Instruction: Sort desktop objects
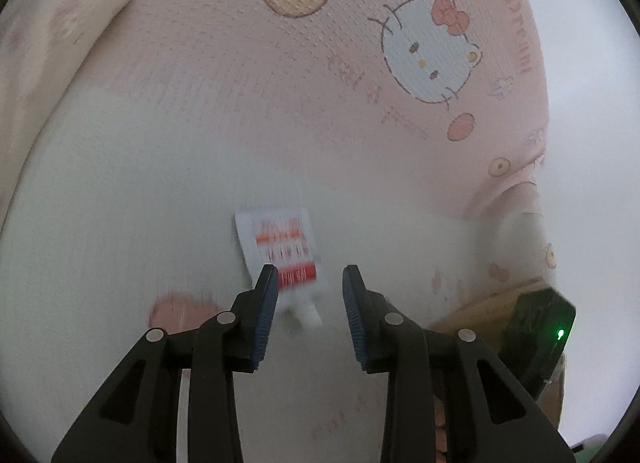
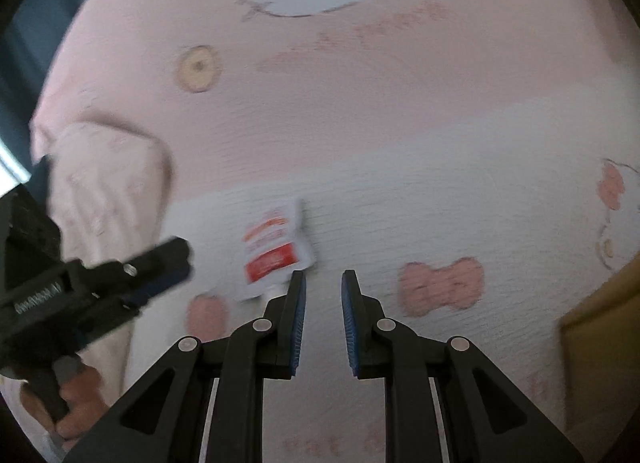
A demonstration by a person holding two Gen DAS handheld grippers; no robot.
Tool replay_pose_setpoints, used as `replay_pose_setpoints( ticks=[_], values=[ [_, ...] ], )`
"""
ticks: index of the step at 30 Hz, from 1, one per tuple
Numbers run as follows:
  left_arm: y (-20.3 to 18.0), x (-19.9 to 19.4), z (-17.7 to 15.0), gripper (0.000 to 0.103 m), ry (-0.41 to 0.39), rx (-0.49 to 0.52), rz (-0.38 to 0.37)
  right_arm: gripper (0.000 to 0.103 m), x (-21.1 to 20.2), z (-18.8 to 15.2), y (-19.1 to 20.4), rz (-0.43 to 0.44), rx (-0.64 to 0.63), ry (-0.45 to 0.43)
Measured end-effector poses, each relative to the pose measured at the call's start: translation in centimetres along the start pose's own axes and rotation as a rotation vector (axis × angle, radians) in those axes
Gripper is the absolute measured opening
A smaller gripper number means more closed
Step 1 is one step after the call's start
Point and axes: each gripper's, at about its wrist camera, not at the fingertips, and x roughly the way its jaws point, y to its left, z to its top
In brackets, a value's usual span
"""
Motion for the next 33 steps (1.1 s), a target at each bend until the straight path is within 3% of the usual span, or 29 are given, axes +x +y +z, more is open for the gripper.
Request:
replay_pose_setpoints(
  ticks=[2,5,7,10,13,16,20,28,33],
  values=[
    [0.3,0.7,1.2,0.035,0.009,-0.004,-0.008,0.014,0.3,0.4,-0.4,-0.071,0.019,0.005],
    [-0.4,1.7,2.7,0.028,0.013,0.058,0.057,0.014,0.6,0.7,-0.7,-0.125,0.029,0.020],
    [-0.9,2.4,3.6,0.028,0.018,0.114,0.054,0.014,0.6,0.7,-0.4,-0.123,0.018,0.037],
    [-0.8,4.3,5.0,0.028,0.065,0.121,0.077,0.014,0.4,0.5,0.4,-0.103,0.020,0.036],
    [-0.7,5.5,5.5,0.028,0.098,0.142,0.097,0.014,0.3,0.1,1.3,-0.029,-0.004,0.042],
    [-0.2,6.6,5.4,0.028,0.145,0.152,0.124,0.014,0.7,-0.2,2.1,-0.010,-0.036,0.056],
    [0.7,7.3,4.7,0.028,0.197,0.128,0.133,0.014,1.2,-0.5,1.6,-0.052,-0.029,0.075],
    [0.1,6.2,2.8,0.028,0.200,0.200,0.170,0.014,1.5,0.4,-0.1,-0.093,-0.023,0.075],
    [0.3,5.9,2.4,0.028,0.210,0.159,0.147,0.014,0.9,1.1,-0.7,-0.092,-0.097,0.053]
  ],
)
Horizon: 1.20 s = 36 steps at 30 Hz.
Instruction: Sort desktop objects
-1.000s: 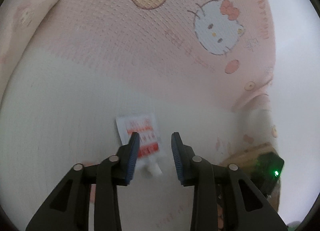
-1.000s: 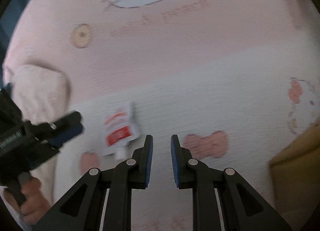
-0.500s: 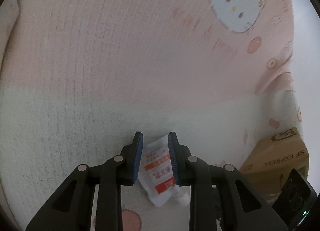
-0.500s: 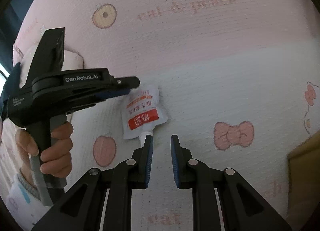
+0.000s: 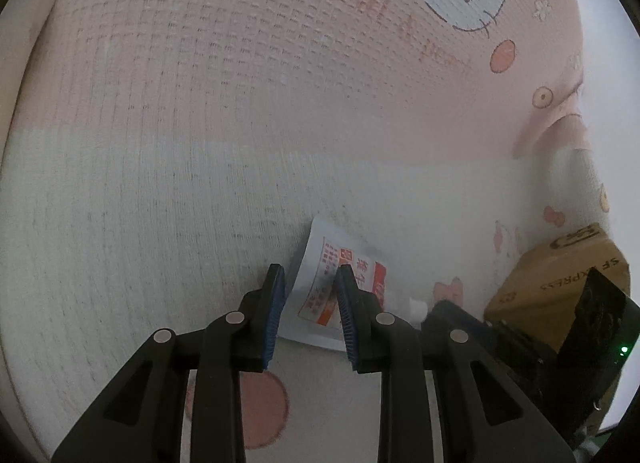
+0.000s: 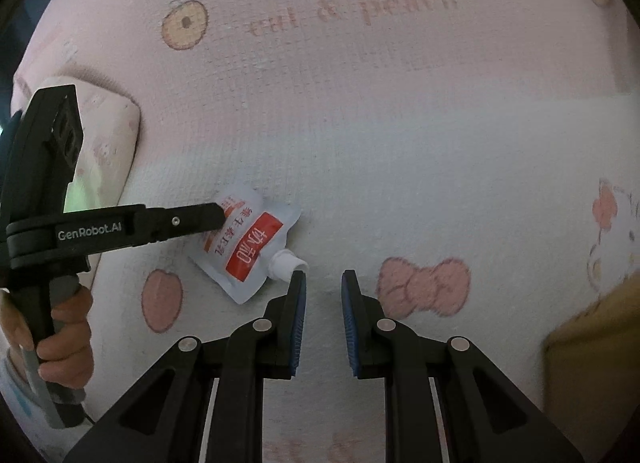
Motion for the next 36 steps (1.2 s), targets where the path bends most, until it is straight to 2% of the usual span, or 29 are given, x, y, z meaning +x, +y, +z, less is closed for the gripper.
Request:
replay_pose_setpoints(
  ticks=[2,4,6,7,11,15,16,18,20,21,22,25,31,33,36],
  values=[
    [0.0,-0.1,-0.5,0.028,0.003,-0.021,-0.023,0.014,-0.3,-0.2,-0.1,0.029,0.000,-0.001],
    [-0.1,-0.1,-1.3,0.028,0.030,-0.062,-0.110,0.014,-0.3,-0.5,-0.5,0.111,0.013,0.020],
    [-0.5,-0.2,-2.3,0.028,0.038,-0.089,-0.158,0.014,-0.2,-0.7,-0.5,0.133,0.003,0.027],
    [-0.8,-0.3,-2.8,0.028,0.033,-0.090,-0.156,0.014,-0.4,-1.0,-0.4,0.138,-0.018,0.024],
    [-1.5,-1.4,-4.2,0.028,-0.026,-0.071,-0.070,0.014,-0.9,-1.2,-1.4,0.123,-0.035,0.022],
    [-0.9,-1.5,-4.0,0.029,-0.026,-0.101,-0.093,0.015,-0.6,-0.6,-2.2,0.141,0.034,0.033],
    [-0.7,-1.5,-3.8,0.029,-0.027,-0.106,-0.085,0.017,-0.7,-0.5,-2.3,0.141,0.052,0.030],
    [-0.7,-1.2,-3.5,0.036,-0.036,-0.104,-0.055,0.031,-1.0,-0.3,-2.9,0.141,0.071,0.019],
    [-0.7,-0.9,-3.2,0.040,-0.037,-0.101,-0.038,0.060,-1.3,0.0,-3.4,0.144,0.105,-0.007],
    [-0.8,-0.7,-2.9,0.041,-0.034,-0.103,-0.038,0.062,-1.5,0.0,-3.7,0.146,0.124,-0.029],
    [-0.8,-0.5,-2.9,0.042,-0.031,-0.107,-0.042,0.063,-1.6,0.2,-3.9,0.145,0.143,-0.048],
    [-0.8,-0.1,-2.7,0.044,-0.030,-0.126,-0.057,0.063,-0.8,0.8,-4.4,0.127,0.158,-0.032],
    [-0.8,0.1,-2.3,0.044,-0.044,-0.155,-0.057,0.063,1.0,1.6,-3.6,0.064,0.128,-0.022],
    [-0.8,0.2,-2.3,0.044,-0.052,-0.160,-0.058,0.062,1.1,1.9,-3.6,0.082,0.135,-0.017],
    [-1.2,0.3,-2.4,0.044,-0.060,-0.138,-0.033,0.054,1.3,2.4,-3.8,0.151,0.163,-0.011]
  ],
)
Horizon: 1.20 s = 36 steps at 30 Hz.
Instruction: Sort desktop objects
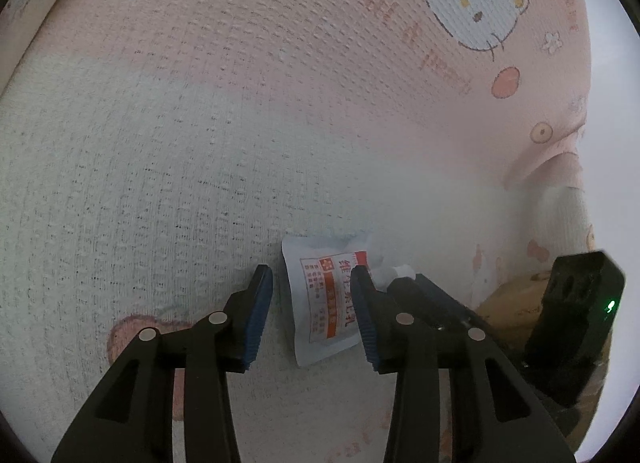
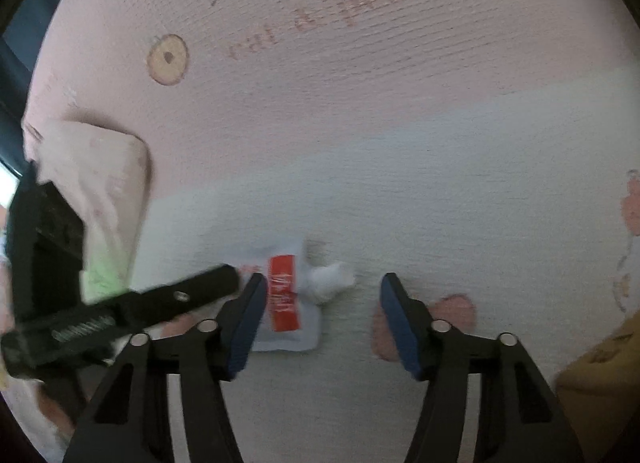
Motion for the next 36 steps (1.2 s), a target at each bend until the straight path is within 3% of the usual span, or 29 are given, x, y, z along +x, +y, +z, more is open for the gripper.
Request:
replay_pose_setpoints(
  ticks=[3,5,7,13,25,33,36],
  values=[
    [-0.6,0.1,-0.2,0.044,-0.009,0.039,0.031,0.044,0.4,0.1,-0.2,0.012,0.015,0.014],
    [-1.0,0.1,-0.4,0.044,-0.014,0.063,0.047,0.032,0.6,-0.1,-0.6,-0.001,0.025,0.014],
    [-1.1,0.1,-0.5,0.044,-0.015,0.077,0.058,0.027,0.3,-0.4,-1.1,0.048,0.059,-0.007],
    [-1.3,0.3,-0.3,0.044,-0.012,0.063,0.050,0.026,0.0,-0.4,-2.1,0.079,0.108,0.000],
    [-1.1,-3.1,-3.1,0.041,-0.032,0.031,0.038,0.026,-2.0,-2.3,1.2,0.043,0.021,0.000],
    [-2.0,-5.6,-6.2,0.038,0.025,0.024,-0.106,0.026,-3.8,-6.4,3.7,0.097,-0.006,0.013],
    [-2.9,-5.4,-6.9,0.038,0.008,0.072,-0.034,0.026,-4.1,-7.2,4.7,0.055,-0.088,0.013]
  ],
)
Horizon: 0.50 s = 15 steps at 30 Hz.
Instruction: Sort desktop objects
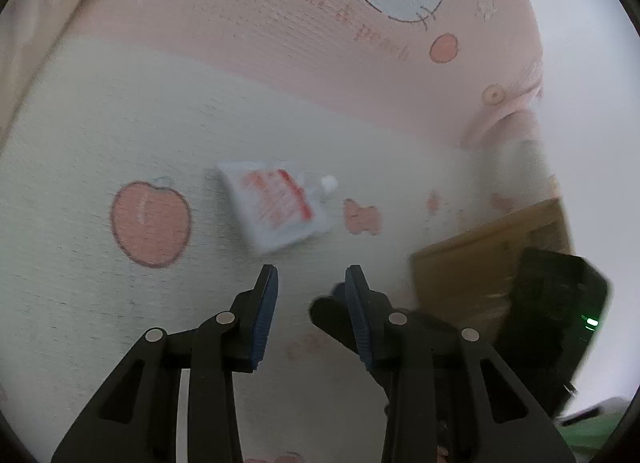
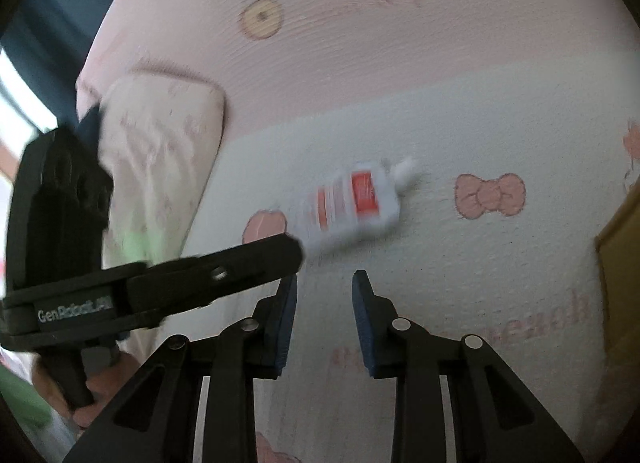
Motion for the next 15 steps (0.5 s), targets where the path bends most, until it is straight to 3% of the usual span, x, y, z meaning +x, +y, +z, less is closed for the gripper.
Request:
replay_pose_setpoints(
  ticks=[3,7,9,10,13,15],
  values=[
    [0.1,0.3,0.0,0.038,-0.004,0.014,0.052,0.026,-0.4,-0.1,-0.9,-0.062,-0.017,0.000],
    [1.4,0.1,0.5,0.039,-0.027,-0.043,0.017,0.026,-0.8,0.8,-2.9,-0.075,0.036,-0.042],
    [2.0,0.2,1.1,0.045,-0.047,-0.068,0.016,0.026,-0.6,1.5,-3.6,-0.071,0.055,-0.050],
    [2.4,0.3,1.4,0.047,-0.058,-0.083,0.020,0.030,-0.2,2.1,-4.1,-0.071,0.067,-0.049],
    [3.8,1.1,2.4,0.051,-0.103,-0.152,0.032,0.055,1.0,3.1,-5.2,-0.061,0.144,-0.060],
    [5.1,1.6,2.9,0.051,-0.118,-0.221,0.010,0.056,1.6,3.5,-6.0,-0.029,0.189,-0.060]
  ],
)
